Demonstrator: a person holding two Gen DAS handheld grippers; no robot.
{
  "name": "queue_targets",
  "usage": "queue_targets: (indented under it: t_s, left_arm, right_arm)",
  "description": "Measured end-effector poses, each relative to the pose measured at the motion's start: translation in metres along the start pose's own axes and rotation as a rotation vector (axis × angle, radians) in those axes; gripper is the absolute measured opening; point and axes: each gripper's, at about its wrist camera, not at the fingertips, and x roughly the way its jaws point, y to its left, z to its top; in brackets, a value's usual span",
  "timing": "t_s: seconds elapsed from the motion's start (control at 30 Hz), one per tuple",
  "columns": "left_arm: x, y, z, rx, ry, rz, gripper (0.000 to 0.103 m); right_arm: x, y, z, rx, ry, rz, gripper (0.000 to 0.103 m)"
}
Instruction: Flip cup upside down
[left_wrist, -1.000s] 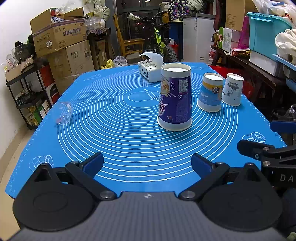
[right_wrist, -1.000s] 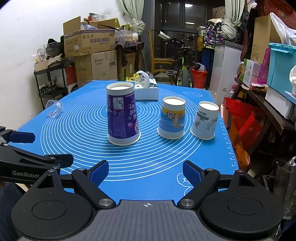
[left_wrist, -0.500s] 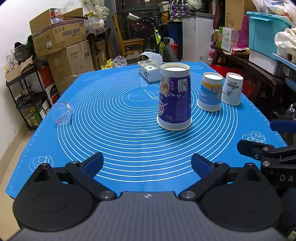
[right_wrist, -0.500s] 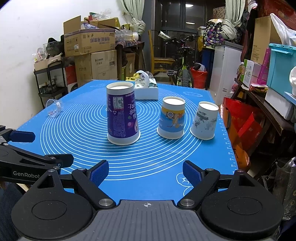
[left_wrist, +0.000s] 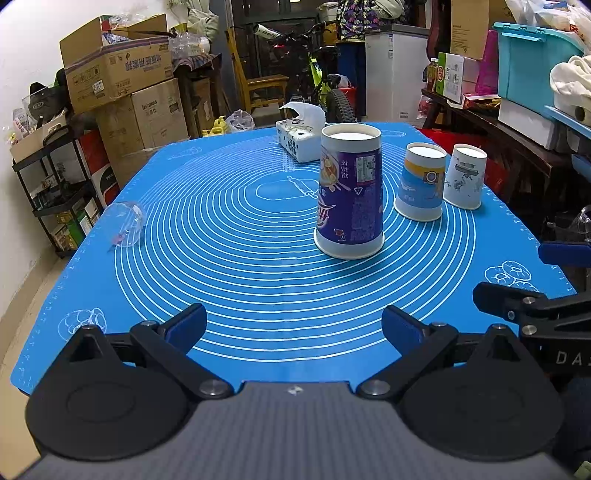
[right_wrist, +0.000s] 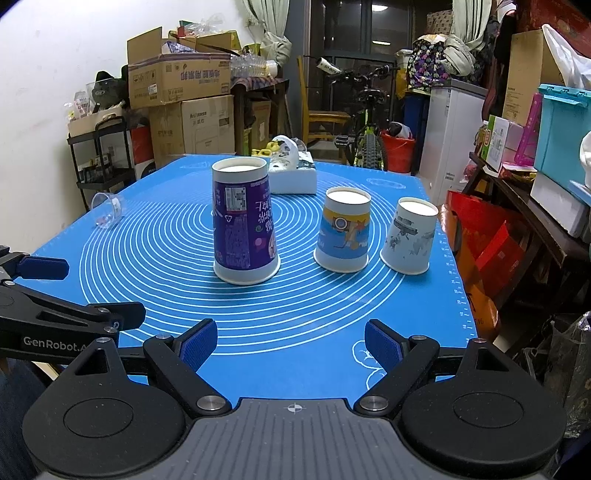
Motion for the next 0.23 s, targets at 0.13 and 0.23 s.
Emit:
queue_targets:
  t_s: [0.13,0.23]
  left_arm:
    - [0.0004,0.0006,-0.0001,0.000,0.001,0.001,0.100]
    - [0.0007,0.0006,-0.0004,0.003,0.003,-0.001,0.100]
  right_arm:
    - [0.0014,0.0000,-0.0006,-0.002,0.005,-0.001,0.089]
    - [0.0017,0.0002,-0.0004,-0.002,0.005,-0.002,0.089]
